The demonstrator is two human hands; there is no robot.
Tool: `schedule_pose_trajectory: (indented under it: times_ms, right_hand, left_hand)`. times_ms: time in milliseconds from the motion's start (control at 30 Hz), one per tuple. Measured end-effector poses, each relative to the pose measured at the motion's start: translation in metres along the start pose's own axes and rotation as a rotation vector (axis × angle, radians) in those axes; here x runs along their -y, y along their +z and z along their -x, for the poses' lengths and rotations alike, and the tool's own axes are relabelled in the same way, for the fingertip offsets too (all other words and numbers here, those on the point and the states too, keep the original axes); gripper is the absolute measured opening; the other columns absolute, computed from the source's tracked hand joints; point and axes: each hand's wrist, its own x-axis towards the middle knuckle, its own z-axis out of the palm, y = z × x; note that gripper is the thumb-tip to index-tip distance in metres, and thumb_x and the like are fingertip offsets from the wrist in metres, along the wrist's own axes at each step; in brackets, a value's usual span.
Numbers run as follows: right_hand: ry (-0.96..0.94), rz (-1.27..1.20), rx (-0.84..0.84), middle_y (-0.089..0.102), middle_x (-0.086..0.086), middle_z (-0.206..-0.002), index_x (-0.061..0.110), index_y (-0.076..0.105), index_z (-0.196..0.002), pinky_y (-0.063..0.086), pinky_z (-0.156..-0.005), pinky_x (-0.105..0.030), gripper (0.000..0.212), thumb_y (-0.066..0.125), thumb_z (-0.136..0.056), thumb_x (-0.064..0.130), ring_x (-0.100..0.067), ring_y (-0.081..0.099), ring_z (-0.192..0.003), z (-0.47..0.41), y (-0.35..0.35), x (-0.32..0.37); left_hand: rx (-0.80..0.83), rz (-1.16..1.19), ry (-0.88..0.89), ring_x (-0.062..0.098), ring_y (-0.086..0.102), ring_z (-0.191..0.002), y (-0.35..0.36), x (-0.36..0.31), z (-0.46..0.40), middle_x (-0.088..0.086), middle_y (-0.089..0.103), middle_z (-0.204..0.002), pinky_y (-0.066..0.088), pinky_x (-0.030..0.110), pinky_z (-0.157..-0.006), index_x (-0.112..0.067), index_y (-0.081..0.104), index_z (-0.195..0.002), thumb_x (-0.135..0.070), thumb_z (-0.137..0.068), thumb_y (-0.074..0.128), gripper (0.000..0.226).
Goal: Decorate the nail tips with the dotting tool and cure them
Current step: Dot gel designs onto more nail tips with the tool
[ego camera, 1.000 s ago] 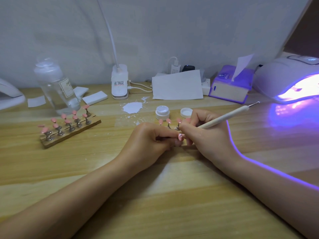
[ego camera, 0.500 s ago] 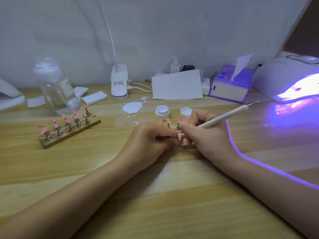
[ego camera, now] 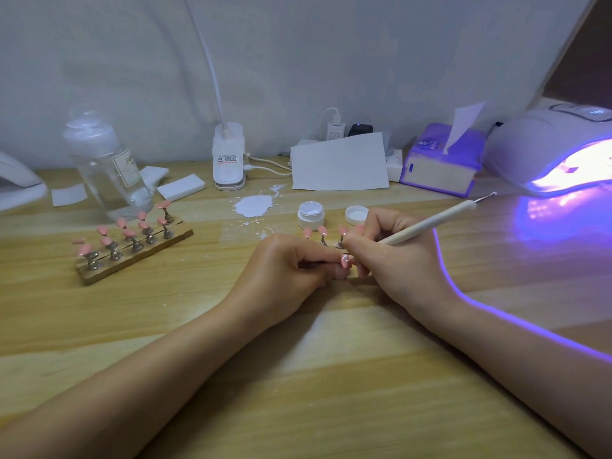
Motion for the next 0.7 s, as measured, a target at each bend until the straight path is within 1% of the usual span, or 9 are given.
schedule_pose_trajectory:
  times_ms: [67,167,267,400,500,633,700]
  right_hand:
    - [-0.003,0.005,-0.003,0.047,0.009,-0.033,0.009,0.038,-0.047,0.037,-0.04,-0.009,0.037,0.056,-0.073,-0.011,0.001,0.045,-0.035,0.0001,0.0001,0.0007]
    - [-0.002,-0.006,-0.002,0.047,0.007,-0.034,0.008,0.039,-0.047,0.036,-0.04,-0.009,0.036,0.056,-0.072,-0.011,0.001,0.046,-0.035,0.0003,0.0001,0.0008]
    - [-0.003,-0.009,0.004,0.047,0.008,-0.034,0.009,0.038,-0.047,0.037,-0.04,-0.009,0.038,0.056,-0.073,-0.012,-0.001,0.046,-0.035,0.0001,-0.0002,0.0004]
    - [-0.007,-0.006,-0.001,0.046,0.005,-0.033,0.009,0.038,-0.047,0.035,-0.04,-0.008,0.038,0.057,-0.073,-0.011,0.0,0.047,-0.035,-0.0001,0.0,0.0001]
    - [-0.011,0.005,-0.007,0.046,0.008,-0.032,0.009,0.037,-0.046,0.034,-0.039,-0.008,0.039,0.056,-0.073,-0.011,0.001,0.044,-0.034,-0.0002,-0.0004,-0.0007]
    - [-0.004,-0.012,-0.008,0.046,0.007,-0.033,0.009,0.037,-0.047,0.036,-0.039,-0.008,0.039,0.057,-0.073,-0.011,0.0,0.046,-0.034,-0.0005,0.0001,-0.0011]
    - [-0.006,-0.01,-0.009,0.046,0.007,-0.033,0.009,0.038,-0.047,0.036,-0.04,-0.008,0.038,0.057,-0.073,-0.011,0.0,0.046,-0.034,-0.0006,0.0001,-0.0012]
  left_hand:
    - [-0.006,0.009,-0.006,-0.008,0.048,-0.054,0.0001,0.0,-0.0002,-0.019,0.063,-0.056,0.04,0.012,-0.056,-0.017,0.076,-0.084,-0.004,-0.077,0.07,0.016]
    - [-0.002,-0.002,0.006,-0.012,0.048,-0.055,-0.0002,-0.0007,0.0,-0.024,0.061,-0.054,0.039,0.01,-0.056,-0.017,0.076,-0.084,-0.005,-0.077,0.07,0.015]
    - [-0.002,0.01,0.004,-0.013,0.046,-0.056,-0.0004,-0.0005,0.0002,-0.022,0.063,-0.057,0.041,0.014,-0.057,-0.017,0.076,-0.084,-0.006,-0.077,0.07,0.014]
    - [0.005,0.006,0.015,-0.015,0.046,-0.056,-0.0004,-0.0004,0.0005,-0.025,0.061,-0.055,0.039,0.01,-0.056,-0.018,0.076,-0.084,-0.005,-0.077,0.07,0.016]
    - [-0.002,-0.002,0.017,-0.015,0.047,-0.055,-0.0003,-0.0002,0.0,-0.027,0.06,-0.055,0.039,0.009,-0.056,-0.016,0.076,-0.085,-0.004,-0.077,0.07,0.016]
    - [0.008,-0.014,0.022,-0.016,0.048,-0.056,-0.0002,-0.0004,-0.0002,-0.029,0.059,-0.054,0.037,0.007,-0.056,-0.016,0.076,-0.085,-0.004,-0.077,0.07,0.015]
    - [0.005,-0.008,0.018,-0.014,0.048,-0.054,0.0,-0.0002,-0.0002,-0.026,0.059,-0.052,0.036,0.007,-0.055,-0.015,0.076,-0.085,-0.004,-0.077,0.07,0.014]
